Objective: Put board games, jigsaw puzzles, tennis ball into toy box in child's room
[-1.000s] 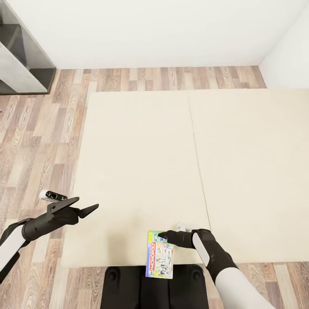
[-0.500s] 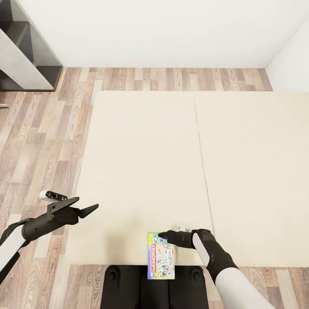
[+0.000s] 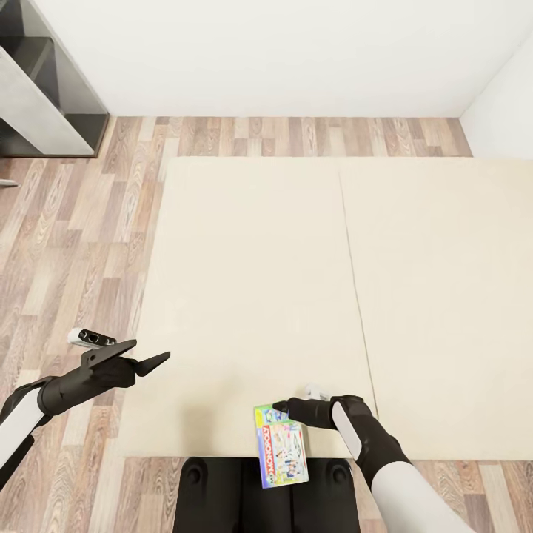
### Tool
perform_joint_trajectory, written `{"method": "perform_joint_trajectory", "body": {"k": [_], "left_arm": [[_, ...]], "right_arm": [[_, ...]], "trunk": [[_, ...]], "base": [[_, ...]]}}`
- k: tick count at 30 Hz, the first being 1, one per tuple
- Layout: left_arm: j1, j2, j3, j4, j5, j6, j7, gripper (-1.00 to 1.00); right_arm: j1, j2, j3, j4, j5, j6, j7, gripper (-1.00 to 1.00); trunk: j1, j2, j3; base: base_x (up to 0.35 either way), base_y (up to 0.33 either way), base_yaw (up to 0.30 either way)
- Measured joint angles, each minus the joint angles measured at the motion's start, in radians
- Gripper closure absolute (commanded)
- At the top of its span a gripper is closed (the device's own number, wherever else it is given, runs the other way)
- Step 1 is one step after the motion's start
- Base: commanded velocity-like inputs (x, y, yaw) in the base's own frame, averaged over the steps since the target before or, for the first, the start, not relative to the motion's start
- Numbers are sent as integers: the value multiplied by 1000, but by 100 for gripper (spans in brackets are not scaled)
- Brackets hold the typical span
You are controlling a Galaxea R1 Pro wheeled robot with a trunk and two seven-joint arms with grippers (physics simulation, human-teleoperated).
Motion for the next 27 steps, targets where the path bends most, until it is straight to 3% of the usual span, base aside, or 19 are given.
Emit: {"method": "perform_joint_trajectory", "body": {"k": [27], "left_arm": [[0,0,0,0,1,0,0,-100]], "right_arm": [[14,-14,1,35,1,1,-77,-100]], "trunk": [[0,0,0]], "base": [[0,1,0]]}}
